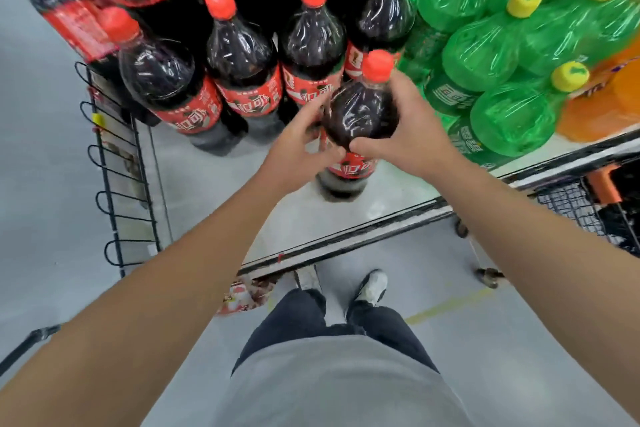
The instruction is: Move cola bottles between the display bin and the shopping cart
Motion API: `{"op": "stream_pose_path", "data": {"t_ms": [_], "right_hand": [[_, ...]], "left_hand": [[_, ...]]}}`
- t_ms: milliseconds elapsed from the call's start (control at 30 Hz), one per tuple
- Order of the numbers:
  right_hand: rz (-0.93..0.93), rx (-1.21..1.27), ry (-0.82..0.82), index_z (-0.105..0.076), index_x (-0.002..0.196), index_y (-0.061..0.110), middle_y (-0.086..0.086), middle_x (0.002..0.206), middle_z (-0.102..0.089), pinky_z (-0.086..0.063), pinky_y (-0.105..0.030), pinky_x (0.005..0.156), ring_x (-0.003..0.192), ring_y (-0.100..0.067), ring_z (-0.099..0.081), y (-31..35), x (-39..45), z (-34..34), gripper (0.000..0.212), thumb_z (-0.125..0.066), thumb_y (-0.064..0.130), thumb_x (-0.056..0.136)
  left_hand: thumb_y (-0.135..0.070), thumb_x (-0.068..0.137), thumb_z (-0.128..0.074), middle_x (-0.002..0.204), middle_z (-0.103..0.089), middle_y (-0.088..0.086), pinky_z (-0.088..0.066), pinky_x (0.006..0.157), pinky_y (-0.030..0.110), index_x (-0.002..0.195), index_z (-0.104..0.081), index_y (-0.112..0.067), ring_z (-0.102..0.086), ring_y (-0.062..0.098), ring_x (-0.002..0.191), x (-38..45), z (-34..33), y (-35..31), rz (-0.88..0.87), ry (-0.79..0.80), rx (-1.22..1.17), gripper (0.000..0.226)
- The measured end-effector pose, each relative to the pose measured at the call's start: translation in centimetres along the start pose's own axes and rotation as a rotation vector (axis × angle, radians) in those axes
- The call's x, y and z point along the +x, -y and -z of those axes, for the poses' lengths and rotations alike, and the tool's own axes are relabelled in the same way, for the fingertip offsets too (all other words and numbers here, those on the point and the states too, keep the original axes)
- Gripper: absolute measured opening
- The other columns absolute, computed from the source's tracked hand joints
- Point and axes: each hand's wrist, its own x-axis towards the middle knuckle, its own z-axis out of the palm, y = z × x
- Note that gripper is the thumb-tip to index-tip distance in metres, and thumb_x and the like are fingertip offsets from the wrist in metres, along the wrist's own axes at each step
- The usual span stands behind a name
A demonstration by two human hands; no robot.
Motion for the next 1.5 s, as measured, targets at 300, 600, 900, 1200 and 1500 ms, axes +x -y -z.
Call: {"op": "stream_pose_path", "data": {"t_ms": [300, 600, 900, 1200, 1500], "right_hand": [[0.036, -0.09, 0.11, -0.045, 0.148, 0.007, 0.004, 0.13, -0.051, -0.03, -0.001, 0.098, 0.119, -0.008, -0.047, -0.4, -2.6, 0.1, 0.096, -0.095, 0.011, 0.066], [-0.146, -0.043, 0.071, -0.04, 0.156, 0.019, 0.001, 0.141, -0.061, -0.038, -0.014, 0.103, 0.127, -0.013, -0.055, -1.1, -1.4, 1.7, 0.106, -0.096, 0.016, 0.066], [-0.106, -0.131, 0.028, -0.05, 0.149, 0.02, 0.01, 0.117, -0.061, -0.037, -0.017, 0.092, 0.109, -0.011, -0.056, -2.6, 2.4, 6.6, 0.089, -0.09, 0.007, 0.07], [-0.091, -0.258, 0.029, -0.038, 0.156, 0.014, -0.006, 0.149, -0.055, -0.037, -0.03, 0.112, 0.138, -0.027, -0.05, -3.5, 3.0, 7.2, 0.095, -0.087, 0.011, 0.075], [-0.048, -0.33, 0.091, -0.049, 0.145, 0.018, -0.006, 0.133, -0.064, -0.048, -0.035, 0.097, 0.119, -0.032, -0.06, -2.7, 3.4, 8.8, 0.078, -0.083, 0.006, 0.076]], "left_hand": [[-0.017, 0.09, -0.069, 0.15, -0.049, -0.009, -0.049, 0.092, 0.027, 0.155, -0.033, -0.03, -0.057, 0.007, 0.119, -2.3, 0.0, -1.3, 0.006, 0.066, -0.138, 0.076], [-0.032, 0.075, -0.078, 0.143, -0.057, -0.006, -0.051, 0.095, 0.041, 0.15, -0.04, -0.031, -0.056, 0.021, 0.13, -0.4, -2.7, -2.4, 0.043, -0.066, -0.24, 0.084], [-0.027, 0.079, -0.079, 0.146, -0.055, 0.004, -0.042, 0.113, 0.047, 0.153, -0.038, -0.015, -0.051, 0.019, 0.136, 6.0, -6.8, -3.8, 0.021, -0.183, -0.164, 0.086], [-0.012, 0.081, -0.08, 0.154, -0.045, 0.001, -0.041, 0.115, 0.037, 0.156, -0.031, -0.013, -0.042, 0.009, 0.141, 6.9, -6.7, -4.3, 0.039, -0.129, -0.012, 0.09], [-0.005, 0.078, -0.082, 0.157, -0.041, -0.004, -0.042, 0.114, 0.037, 0.158, -0.029, -0.018, -0.04, 0.01, 0.143, 6.6, -7.7, -4.2, 0.028, -0.199, 0.059, 0.097]]}}
